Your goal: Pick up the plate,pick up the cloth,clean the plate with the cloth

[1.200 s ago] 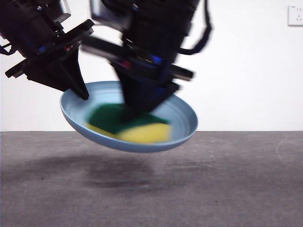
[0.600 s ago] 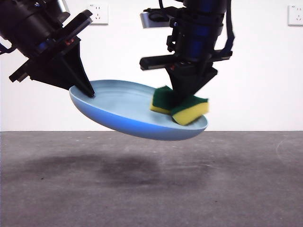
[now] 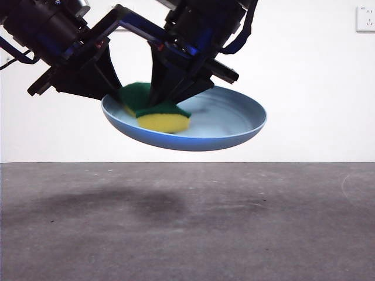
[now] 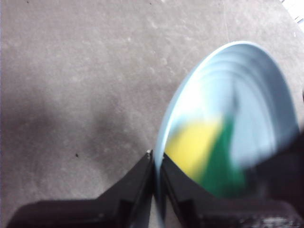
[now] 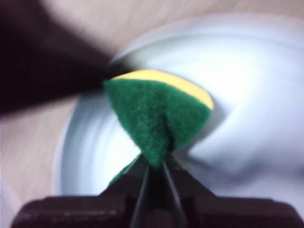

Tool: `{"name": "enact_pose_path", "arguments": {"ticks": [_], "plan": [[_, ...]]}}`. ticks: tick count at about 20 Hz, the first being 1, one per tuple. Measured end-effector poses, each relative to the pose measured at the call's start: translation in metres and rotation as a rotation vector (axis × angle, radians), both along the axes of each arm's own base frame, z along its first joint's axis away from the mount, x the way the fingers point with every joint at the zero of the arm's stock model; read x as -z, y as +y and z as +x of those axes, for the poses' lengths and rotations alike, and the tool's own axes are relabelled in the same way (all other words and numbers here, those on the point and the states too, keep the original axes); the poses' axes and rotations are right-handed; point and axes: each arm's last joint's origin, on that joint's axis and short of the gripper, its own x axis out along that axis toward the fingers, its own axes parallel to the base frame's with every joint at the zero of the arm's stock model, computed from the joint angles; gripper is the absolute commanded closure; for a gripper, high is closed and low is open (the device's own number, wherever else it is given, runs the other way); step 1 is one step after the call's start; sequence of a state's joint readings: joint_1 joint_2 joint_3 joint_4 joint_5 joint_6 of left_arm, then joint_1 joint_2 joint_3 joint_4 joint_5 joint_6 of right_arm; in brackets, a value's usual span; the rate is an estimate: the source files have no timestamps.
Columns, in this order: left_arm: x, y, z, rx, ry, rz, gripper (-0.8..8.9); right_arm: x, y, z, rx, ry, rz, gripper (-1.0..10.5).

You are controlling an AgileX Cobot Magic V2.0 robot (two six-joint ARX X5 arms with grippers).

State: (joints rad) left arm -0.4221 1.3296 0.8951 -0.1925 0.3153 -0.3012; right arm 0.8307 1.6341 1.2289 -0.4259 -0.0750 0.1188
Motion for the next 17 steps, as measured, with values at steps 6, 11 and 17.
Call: {"name": "enact_pose_path", "arguments": {"ticks": [6,11,17], "plan": [[0.002,0.001,-0.001,-0.001,0.023,0.012,8.22,0.018,-0.024,-0.015,0.108,0.015,-0.453,9.6],[0.012,0.003,-0.010,0.046,0.159,0.045,8.22,0.011,-0.039,0.013,0.323,-0.196,-0.514,9.6],[0.013,0.004,-0.012,0.052,0.184,0.052,8.22,0.000,-0.027,0.029,0.201,-0.187,-0.148,9.6]]}}
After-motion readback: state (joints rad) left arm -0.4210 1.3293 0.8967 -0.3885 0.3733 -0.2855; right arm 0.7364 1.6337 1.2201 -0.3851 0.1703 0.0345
